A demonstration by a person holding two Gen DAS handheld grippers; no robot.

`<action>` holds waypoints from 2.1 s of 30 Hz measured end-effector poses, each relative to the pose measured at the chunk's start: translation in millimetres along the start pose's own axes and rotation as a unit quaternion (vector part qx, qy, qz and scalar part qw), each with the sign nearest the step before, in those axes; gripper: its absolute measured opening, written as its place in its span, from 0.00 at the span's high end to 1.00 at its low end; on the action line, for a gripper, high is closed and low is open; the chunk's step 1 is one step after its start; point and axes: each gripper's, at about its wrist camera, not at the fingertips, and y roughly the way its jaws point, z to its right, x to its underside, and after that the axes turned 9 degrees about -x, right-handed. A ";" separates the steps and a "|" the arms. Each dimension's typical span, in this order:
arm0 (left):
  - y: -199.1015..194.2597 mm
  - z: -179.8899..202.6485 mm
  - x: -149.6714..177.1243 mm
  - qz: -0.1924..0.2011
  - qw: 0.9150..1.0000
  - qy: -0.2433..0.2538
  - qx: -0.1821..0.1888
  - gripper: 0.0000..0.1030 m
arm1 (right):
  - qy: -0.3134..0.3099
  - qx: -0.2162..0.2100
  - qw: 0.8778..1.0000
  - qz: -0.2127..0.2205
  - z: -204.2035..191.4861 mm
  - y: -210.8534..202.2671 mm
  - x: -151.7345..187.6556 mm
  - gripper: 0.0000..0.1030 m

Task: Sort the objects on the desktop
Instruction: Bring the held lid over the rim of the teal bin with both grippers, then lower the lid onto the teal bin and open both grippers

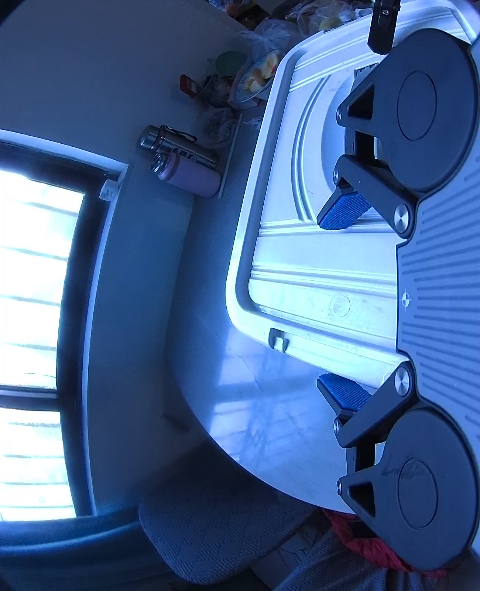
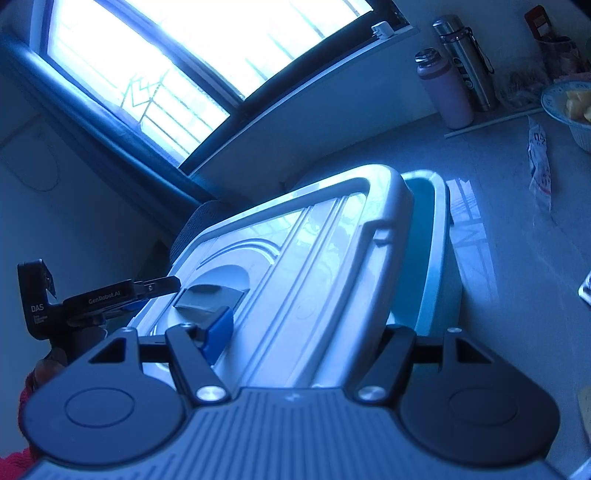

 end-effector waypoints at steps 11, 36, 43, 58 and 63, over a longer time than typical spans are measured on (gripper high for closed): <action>70.3 -3.5 -30.4 -0.022 1.000 -0.004 0.018 0.17 | 0.003 0.029 1.000 -0.005 19.2 39.4 -33.0 0.33; 107.5 9.4 -19.9 -0.060 0.997 0.028 0.047 0.17 | -0.063 0.213 0.975 -0.014 -6.7 48.2 -46.2 0.10; 102.2 7.6 -24.9 -0.070 0.996 0.041 0.031 0.15 | -0.069 0.281 0.957 -0.037 -10.3 47.2 -51.8 0.04; 116.9 -17.3 -47.2 -0.162 0.985 0.056 -0.036 0.13 | 0.015 0.315 0.942 -0.117 -5.9 70.0 -57.6 0.45; 120.3 -14.4 -44.4 -0.168 0.983 0.058 -0.032 0.10 | 0.006 0.319 0.940 -0.121 -3.9 76.6 -57.2 0.50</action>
